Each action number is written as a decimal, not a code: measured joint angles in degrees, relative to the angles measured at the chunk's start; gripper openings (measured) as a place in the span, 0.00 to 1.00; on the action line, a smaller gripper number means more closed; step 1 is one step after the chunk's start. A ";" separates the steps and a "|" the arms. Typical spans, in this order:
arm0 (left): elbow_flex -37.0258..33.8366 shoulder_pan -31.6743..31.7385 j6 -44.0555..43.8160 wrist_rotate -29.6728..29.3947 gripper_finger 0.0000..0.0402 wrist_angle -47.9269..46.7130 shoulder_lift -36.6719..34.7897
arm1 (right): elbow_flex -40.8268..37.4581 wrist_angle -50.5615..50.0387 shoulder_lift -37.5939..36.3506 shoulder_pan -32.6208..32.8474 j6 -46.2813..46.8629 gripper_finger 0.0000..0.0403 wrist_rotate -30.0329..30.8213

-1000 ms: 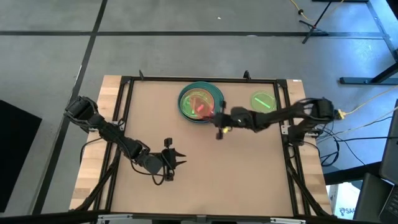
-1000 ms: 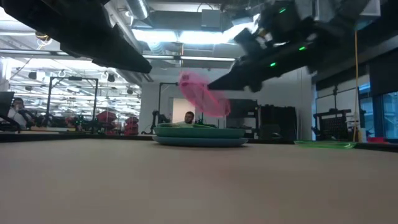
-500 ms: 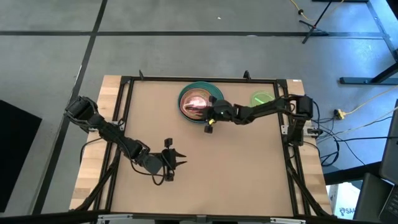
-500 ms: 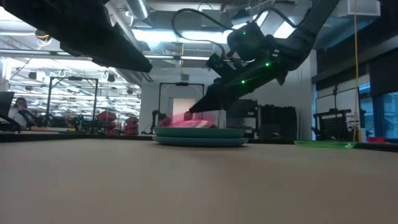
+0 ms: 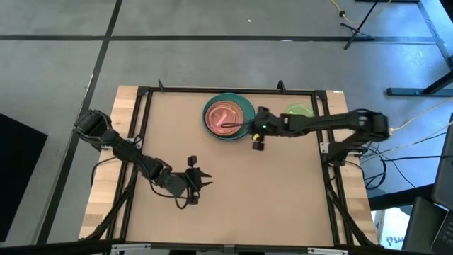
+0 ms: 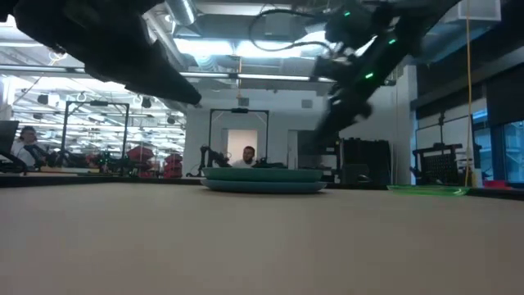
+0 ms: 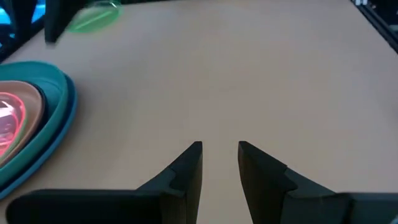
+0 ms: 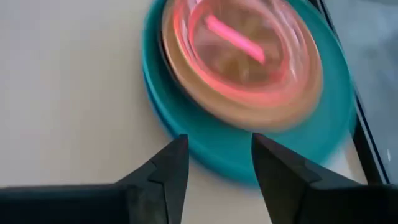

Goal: Stack plastic plates
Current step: Stack the light green plate on top of the pink plate

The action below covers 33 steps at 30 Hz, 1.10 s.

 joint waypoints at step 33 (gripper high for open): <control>-23.34 10.23 2.93 12.84 0.24 27.56 -7.74 | -14.67 -20.08 -4.03 -17.71 24.88 0.38 14.93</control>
